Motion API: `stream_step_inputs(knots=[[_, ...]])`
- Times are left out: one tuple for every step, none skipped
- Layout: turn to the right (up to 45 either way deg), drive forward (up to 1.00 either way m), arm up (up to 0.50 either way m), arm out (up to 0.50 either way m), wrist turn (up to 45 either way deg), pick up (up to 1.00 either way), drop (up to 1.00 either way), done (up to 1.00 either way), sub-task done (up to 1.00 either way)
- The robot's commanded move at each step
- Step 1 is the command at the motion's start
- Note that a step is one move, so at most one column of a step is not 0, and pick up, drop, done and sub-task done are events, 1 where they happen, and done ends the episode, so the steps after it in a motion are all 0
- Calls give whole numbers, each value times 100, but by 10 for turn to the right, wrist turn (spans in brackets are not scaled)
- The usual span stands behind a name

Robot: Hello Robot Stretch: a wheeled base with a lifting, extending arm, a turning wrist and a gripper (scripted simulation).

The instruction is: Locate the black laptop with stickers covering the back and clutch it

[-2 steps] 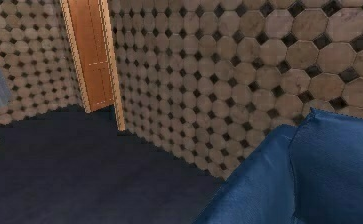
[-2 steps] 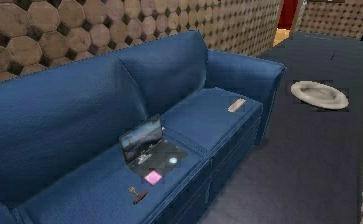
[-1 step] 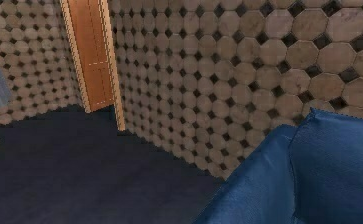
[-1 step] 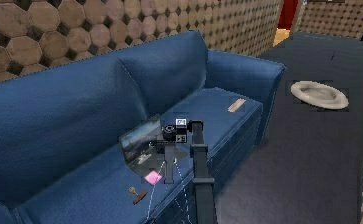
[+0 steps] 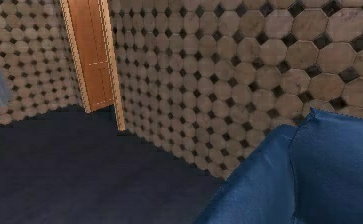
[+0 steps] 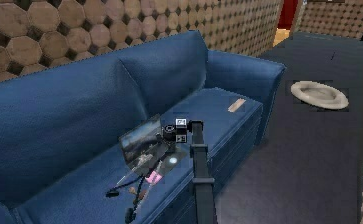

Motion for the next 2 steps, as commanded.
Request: stream_step_inputs(knots=[[0,0,0,0,450,0,0,0,0],[0,0,0,0,450,0,0,0,0]])
